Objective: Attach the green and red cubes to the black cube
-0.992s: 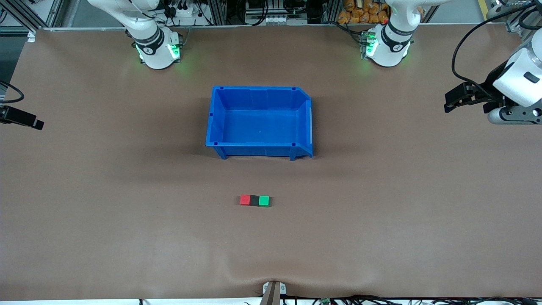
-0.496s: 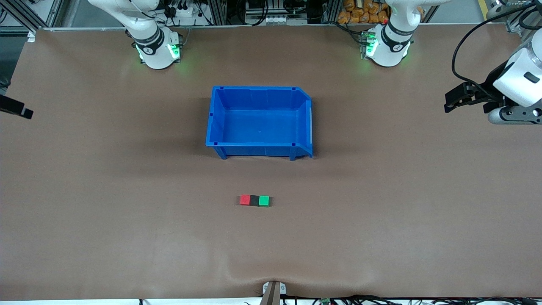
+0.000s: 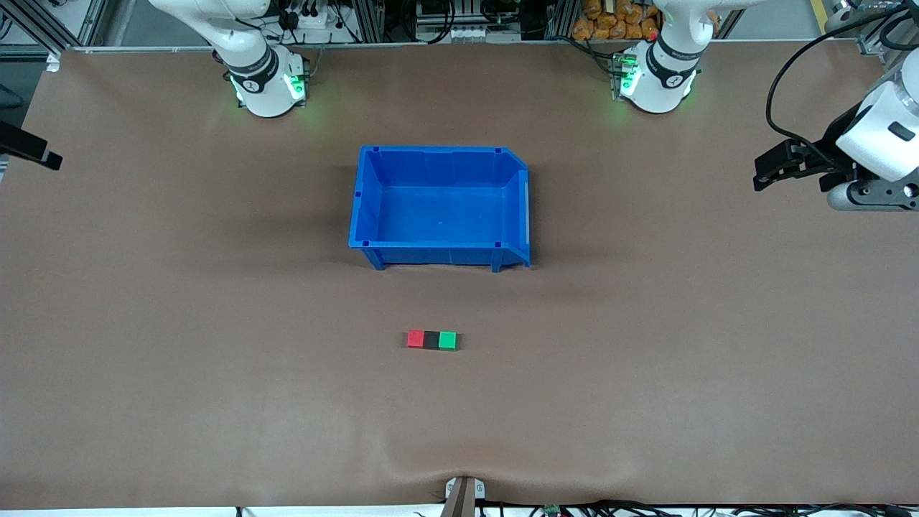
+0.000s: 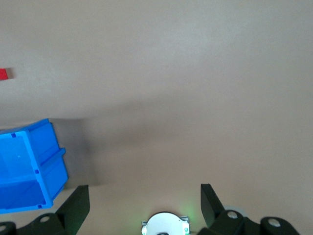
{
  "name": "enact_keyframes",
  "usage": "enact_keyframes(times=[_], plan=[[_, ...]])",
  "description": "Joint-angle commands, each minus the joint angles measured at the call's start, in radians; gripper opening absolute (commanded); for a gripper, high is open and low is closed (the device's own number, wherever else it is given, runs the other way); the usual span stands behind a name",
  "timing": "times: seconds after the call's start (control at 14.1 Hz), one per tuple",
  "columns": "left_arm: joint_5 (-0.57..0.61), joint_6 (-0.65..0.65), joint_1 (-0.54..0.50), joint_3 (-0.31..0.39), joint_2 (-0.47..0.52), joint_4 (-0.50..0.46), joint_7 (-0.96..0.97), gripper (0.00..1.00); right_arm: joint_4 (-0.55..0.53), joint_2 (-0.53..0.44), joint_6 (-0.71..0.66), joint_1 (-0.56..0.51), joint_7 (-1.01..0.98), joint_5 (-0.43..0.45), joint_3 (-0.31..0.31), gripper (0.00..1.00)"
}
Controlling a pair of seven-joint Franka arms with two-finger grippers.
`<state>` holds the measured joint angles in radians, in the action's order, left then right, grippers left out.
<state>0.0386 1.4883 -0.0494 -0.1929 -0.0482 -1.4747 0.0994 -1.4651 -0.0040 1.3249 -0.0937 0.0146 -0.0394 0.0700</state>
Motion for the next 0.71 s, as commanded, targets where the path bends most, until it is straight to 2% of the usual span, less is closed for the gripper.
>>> enact_keyframes(times=[0.0, 0.21, 0.64], plan=[[0.009, 0.004, -0.001, -0.003, 0.002, 0.001, -0.001, 1.0, -0.098, -0.08, 0.037, -0.023, -0.012, 0.012, -0.027, 1.0], [0.007, 0.004, -0.001, -0.003, 0.002, 0.001, -0.001, 1.0, -0.098, -0.083, 0.071, -0.023, -0.015, 0.024, -0.05, 1.0], [0.009, 0.004, 0.002, -0.003, 0.002, 0.001, -0.003, 1.0, -0.086, -0.079, 0.051, 0.015, -0.01, 0.042, -0.049, 1.0]])
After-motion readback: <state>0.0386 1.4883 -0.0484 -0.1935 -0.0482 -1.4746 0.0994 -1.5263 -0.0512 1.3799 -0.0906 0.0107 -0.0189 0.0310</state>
